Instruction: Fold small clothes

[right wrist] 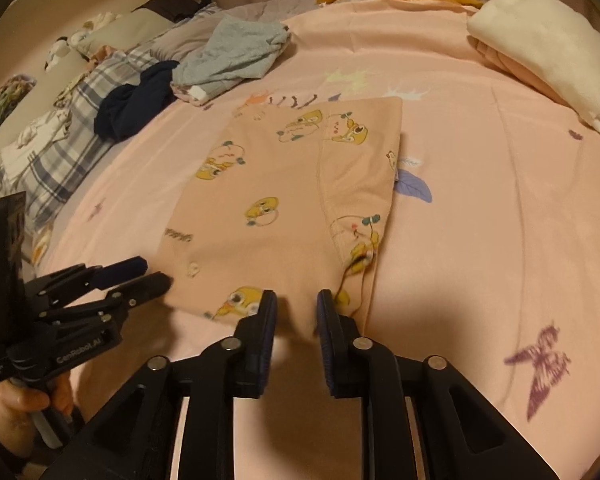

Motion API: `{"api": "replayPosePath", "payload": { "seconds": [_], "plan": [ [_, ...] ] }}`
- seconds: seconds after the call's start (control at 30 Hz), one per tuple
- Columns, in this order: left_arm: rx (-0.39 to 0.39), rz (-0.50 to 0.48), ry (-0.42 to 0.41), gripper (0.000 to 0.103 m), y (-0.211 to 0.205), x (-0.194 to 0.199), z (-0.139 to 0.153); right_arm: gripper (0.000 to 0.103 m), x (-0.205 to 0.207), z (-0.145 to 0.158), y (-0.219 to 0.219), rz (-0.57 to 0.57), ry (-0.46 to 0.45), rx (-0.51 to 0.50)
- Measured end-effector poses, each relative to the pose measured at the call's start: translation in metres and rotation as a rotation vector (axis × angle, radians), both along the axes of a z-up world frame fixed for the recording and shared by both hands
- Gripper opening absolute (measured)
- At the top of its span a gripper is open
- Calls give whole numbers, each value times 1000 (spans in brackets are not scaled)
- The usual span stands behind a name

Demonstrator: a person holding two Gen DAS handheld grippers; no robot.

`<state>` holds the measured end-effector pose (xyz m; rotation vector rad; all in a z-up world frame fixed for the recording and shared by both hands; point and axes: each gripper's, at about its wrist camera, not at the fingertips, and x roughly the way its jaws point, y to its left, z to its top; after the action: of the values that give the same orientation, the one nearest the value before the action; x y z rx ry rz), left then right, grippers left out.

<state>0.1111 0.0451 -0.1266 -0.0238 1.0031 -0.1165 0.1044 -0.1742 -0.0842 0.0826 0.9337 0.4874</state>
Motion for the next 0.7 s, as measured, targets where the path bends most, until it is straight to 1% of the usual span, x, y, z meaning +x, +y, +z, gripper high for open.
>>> {"api": "replayPosePath", "payload": {
  "seconds": [0.03,0.07,0.1,0.13,0.2,0.27,0.33,0.37,0.43,0.5,0.6,0.7],
  "plan": [
    [-1,11,-7,76,1,-3,5,54,-5,5,-1,-11,-13,-1],
    [-6,18,-21,81,2,-6,11,63,-10,11,-3,-28,-28,1],
    [-5,22,-32,83,3,-8,16,71,-14,15,-5,-40,-41,4],
    [3,31,-44,84,4,-11,22,72,-18,19,-6,-45,-51,7],
    [10,47,-55,90,5,-16,34,74,-26,28,-7,-55,-67,-1],
    [-4,58,-69,92,7,-21,45,80,-35,37,-5,-65,-95,-23],
    [-4,62,-78,98,7,-26,54,86,-42,46,-3,-69,-127,-37],
    [-1,65,-84,103,7,-27,58,87,-45,49,-2,-69,-139,-40],
    [11,87,-75,102,7,-25,62,97,-50,55,-3,-60,-173,-30],
    [12,104,-64,102,7,-22,66,102,-51,58,-3,-57,-194,-36],
    [48,135,-75,102,2,-25,72,102,-51,60,-3,-76,-199,-58],
    [53,127,-68,102,-2,-29,75,102,-51,63,-5,-106,-201,-50]
  ]
}}
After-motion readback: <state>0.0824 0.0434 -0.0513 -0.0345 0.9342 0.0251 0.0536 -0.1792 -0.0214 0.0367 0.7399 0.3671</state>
